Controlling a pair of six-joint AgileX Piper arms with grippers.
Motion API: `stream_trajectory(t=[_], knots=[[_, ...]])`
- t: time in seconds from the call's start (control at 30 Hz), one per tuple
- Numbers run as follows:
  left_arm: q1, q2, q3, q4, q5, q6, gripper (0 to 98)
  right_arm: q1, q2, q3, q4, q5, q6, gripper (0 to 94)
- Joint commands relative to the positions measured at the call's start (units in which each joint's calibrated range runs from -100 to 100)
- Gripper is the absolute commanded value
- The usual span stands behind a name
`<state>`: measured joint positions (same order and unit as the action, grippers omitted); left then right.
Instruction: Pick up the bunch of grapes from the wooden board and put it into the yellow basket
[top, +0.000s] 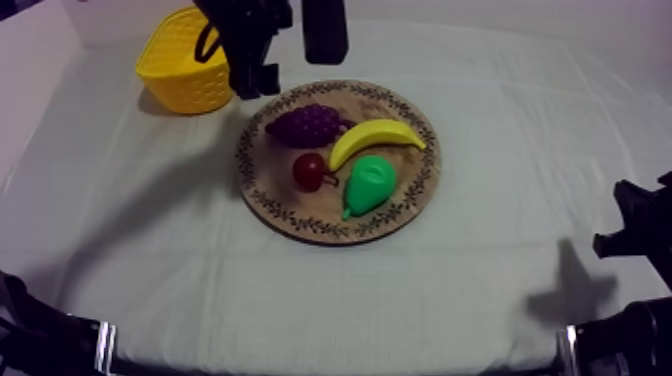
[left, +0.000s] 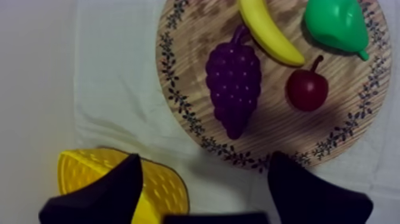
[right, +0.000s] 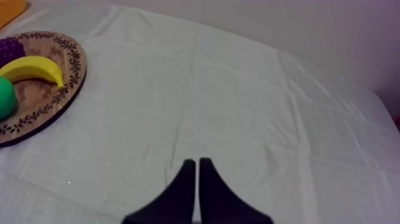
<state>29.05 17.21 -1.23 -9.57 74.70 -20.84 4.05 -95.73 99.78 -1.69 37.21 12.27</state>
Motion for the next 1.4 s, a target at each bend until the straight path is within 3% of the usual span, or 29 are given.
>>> stream_trajectory(t=[0.0,0.47,1.37], knots=[[0.06,0.06,0.2,-0.05,-0.07,0.3,87.3,0.01,-0.02,-0.01,0.01,-0.03,0.01,0.5],[0.62,4.15,0.0,0.22,-2.83,1.77,87.4,0.01,-0.02,-0.01,0.01,-0.03,0.01,0.5],[0.79,25.46,-11.63,1.77,-7.59,1.84,84.6,0.01,-0.02,-0.01,0.01,-0.03,0.01,0.5]])
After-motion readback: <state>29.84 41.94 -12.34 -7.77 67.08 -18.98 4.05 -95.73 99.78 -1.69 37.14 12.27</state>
